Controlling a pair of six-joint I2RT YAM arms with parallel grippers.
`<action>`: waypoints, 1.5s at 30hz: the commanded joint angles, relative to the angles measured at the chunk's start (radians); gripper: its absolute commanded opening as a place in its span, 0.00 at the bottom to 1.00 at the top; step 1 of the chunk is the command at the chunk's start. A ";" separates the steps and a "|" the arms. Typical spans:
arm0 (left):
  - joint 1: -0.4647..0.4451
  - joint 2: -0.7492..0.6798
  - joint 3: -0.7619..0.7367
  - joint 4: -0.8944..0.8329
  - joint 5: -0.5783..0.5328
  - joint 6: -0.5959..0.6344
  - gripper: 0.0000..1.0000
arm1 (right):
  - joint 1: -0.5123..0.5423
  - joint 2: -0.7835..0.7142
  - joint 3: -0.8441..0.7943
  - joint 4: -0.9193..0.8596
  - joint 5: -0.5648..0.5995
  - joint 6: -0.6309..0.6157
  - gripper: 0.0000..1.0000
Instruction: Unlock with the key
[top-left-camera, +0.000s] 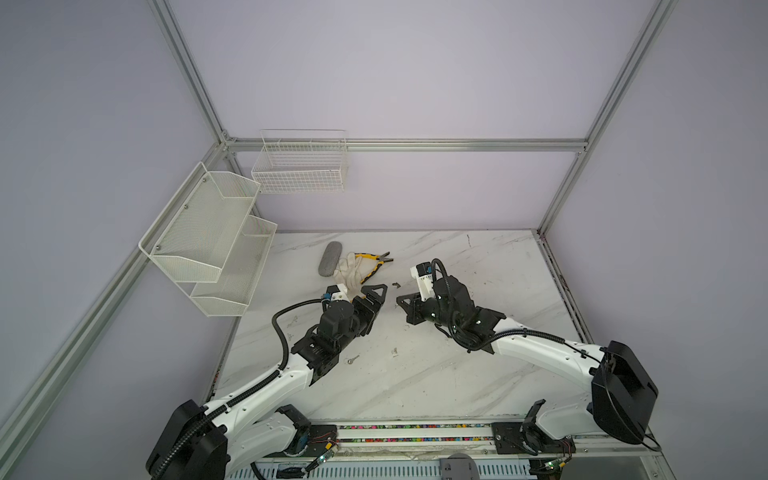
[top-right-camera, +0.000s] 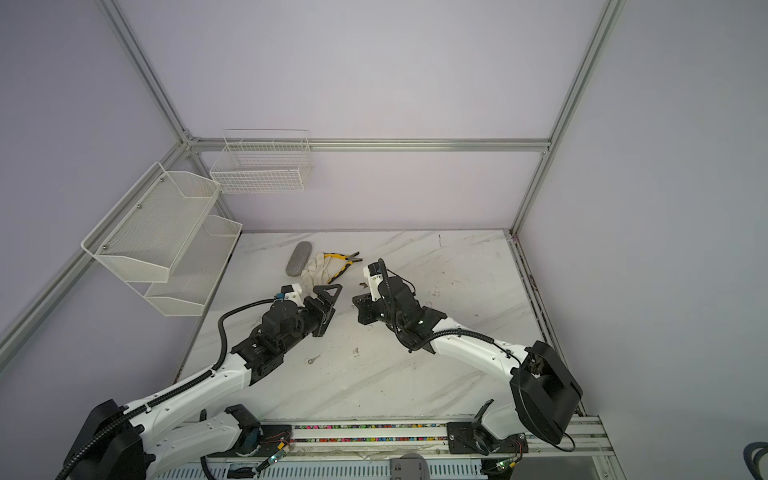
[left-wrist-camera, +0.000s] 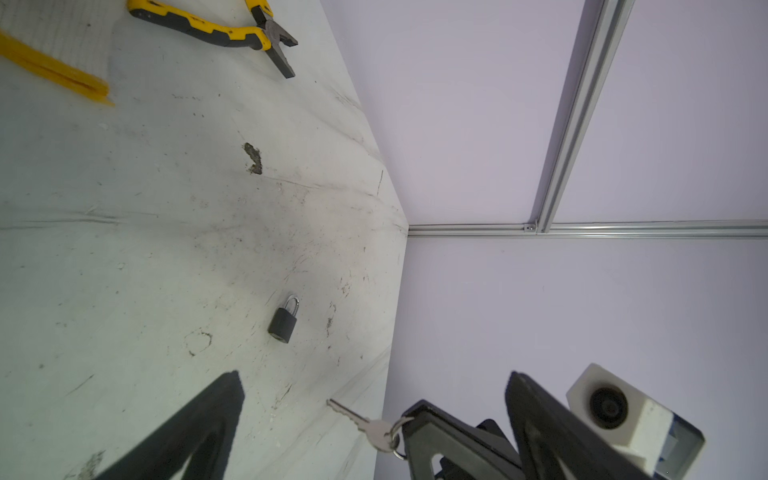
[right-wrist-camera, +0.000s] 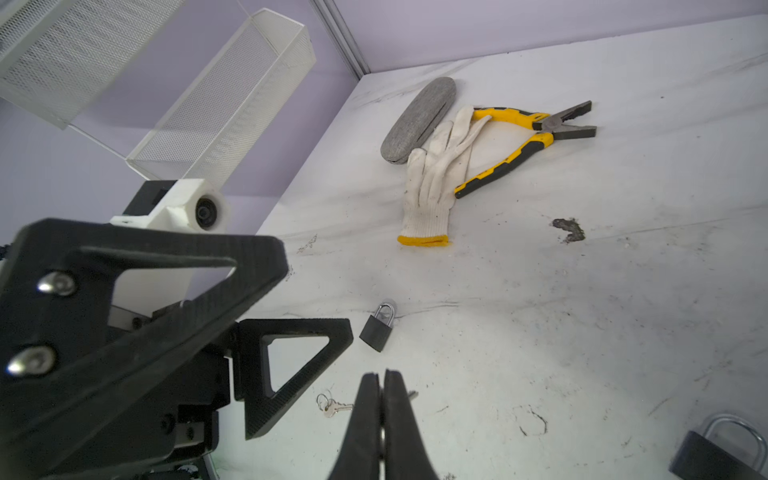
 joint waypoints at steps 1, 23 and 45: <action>-0.011 0.003 0.112 0.070 0.011 -0.060 1.00 | -0.002 -0.005 0.032 0.124 -0.059 0.046 0.00; -0.032 0.052 0.140 0.205 0.011 -0.175 1.00 | -0.001 0.070 0.056 0.249 -0.152 0.047 0.00; -0.032 0.047 0.090 0.225 -0.044 -0.213 0.84 | -0.002 0.020 0.042 0.183 -0.100 0.002 0.00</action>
